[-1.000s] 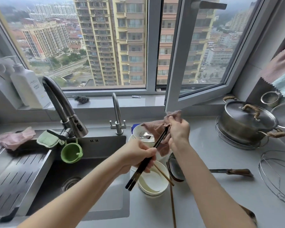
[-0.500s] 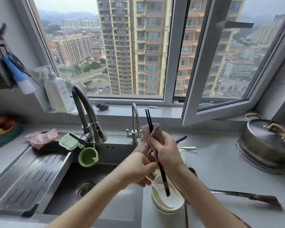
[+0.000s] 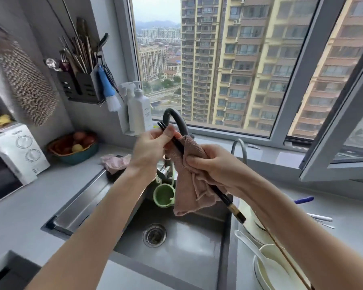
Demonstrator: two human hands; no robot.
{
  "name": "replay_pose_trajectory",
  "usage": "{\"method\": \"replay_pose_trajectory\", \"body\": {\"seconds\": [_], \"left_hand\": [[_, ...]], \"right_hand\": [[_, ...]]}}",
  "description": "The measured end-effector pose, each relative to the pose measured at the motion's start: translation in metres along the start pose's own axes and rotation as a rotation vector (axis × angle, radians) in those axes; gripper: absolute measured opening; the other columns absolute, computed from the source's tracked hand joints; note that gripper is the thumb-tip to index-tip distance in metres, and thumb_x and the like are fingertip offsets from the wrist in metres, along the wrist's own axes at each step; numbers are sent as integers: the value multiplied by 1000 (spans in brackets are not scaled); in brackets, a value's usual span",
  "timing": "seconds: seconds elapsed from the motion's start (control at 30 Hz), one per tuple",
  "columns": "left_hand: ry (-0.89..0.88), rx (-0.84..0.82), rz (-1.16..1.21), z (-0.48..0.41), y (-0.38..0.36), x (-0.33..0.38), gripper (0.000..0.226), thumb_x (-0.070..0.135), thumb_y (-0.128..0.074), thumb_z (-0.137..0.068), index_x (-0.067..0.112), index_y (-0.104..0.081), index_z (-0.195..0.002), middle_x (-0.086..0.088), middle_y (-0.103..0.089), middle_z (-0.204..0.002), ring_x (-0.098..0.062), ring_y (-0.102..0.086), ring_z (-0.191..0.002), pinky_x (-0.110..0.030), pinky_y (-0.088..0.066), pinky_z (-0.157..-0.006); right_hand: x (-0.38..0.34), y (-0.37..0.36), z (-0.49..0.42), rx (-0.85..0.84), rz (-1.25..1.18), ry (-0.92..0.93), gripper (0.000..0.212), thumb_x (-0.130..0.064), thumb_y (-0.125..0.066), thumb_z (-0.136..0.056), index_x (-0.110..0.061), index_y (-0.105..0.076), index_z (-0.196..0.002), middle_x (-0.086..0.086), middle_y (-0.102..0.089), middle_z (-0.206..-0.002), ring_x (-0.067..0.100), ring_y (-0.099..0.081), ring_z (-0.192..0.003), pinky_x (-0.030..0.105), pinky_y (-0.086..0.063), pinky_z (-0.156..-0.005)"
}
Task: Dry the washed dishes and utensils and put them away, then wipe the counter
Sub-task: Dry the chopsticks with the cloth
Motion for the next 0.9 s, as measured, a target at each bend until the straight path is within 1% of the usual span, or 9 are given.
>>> {"method": "replay_pose_trajectory", "body": {"seconds": [0.07, 0.17, 0.23, 0.37, 0.5, 0.57, 0.63, 0.8, 0.9], "left_hand": [[32, 150, 53, -29, 38, 4, 30, 27, -59, -89, 16, -64, -62, 10, -64, -53, -13, -57, -65, -28, -48, -67], [59, 284, 115, -80, 108, 9, 26, 19, -56, -93, 12, -59, -68, 13, -62, -46, 0, -58, -51, -13, -50, -55], [84, 324, 142, -116, 154, 10, 26, 18, -55, -93, 12, -58, -68, 12, -60, -42, 2, -57, -42, -12, -49, -49], [210, 330, 228, -177, 249, 7, 26, 18, -56, -93, 9, -56, -68, 8, -60, -42, 0, -58, -39, -14, -51, -45], [215, 370, 282, -231, 337, 7, 28, 21, -54, -95, 9, -56, -69, 7, -62, -44, -2, -61, -42, -16, -52, -44], [155, 415, 284, -257, 372, 18, 29, 22, -51, -96, 10, -55, -70, 8, -61, -42, -2, -61, -43, -17, -53, -45], [42, 438, 199, -280, 397, 32, 28, 21, -51, -96, 10, -55, -70, 10, -62, -44, -2, -61, -47, -15, -53, -47], [-383, 471, 17, -323, 409, 83, 24, 16, -57, -93, 14, -61, -69, 14, -66, -52, 0, -63, -51, -16, -55, -54], [-602, 483, -94, -340, 400, 121, 20, 20, -60, -91, 13, -65, -72, 8, -67, -66, -5, -64, -58, -19, -56, -59]], "right_hand": [[-5, -19, -23, -19, 18, -14, 12, -10, -56, -94, -13, -61, -83, -1, -54, -63, 6, -46, -47, 13, -39, -42], [-10, -56, -60, -45, 49, 0, 13, -8, -53, -96, -13, -59, -85, -12, -53, -53, -2, -45, -40, 9, -34, -39], [-15, -87, -94, -35, 68, 19, 15, -9, -53, -96, -15, -59, -84, -15, -52, -48, -4, -45, -38, 8, -33, -39], [-35, -138, -174, -26, 136, -2, 10, -14, -55, -96, -12, -63, -90, -9, -56, -62, -5, -48, -43, 9, -36, -42], [-59, -163, -246, -8, 313, -37, 17, -15, -53, -96, -18, -58, -80, -6, -57, -64, -5, -50, -43, 7, -35, -39], [-63, -166, -277, 63, 488, -33, 12, -16, -54, -95, -14, -61, -85, -4, -59, -70, 4, -54, -55, 7, -36, -41], [-63, -163, -303, 139, 546, -58, 9, -14, -54, -94, -12, -62, -91, 1, -62, -75, 12, -56, -63, 9, -38, -43], [-84, -150, -353, 277, 555, -70, 13, -15, -53, -94, -8, -64, -98, 8, -67, -85, 8, -55, -61, 8, -42, -44], [-96, -142, -376, 299, 602, -55, 12, -15, -53, -93, -14, -64, -92, 6, -69, -84, 15, -61, -68, 25, -52, -58]]}}
Point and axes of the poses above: each hand's wrist, its own z-axis away from the middle knuckle, its own y-axis out of the back of the hand, x = y × z, the point moved 1 cm from there along -z, towards the middle knuckle
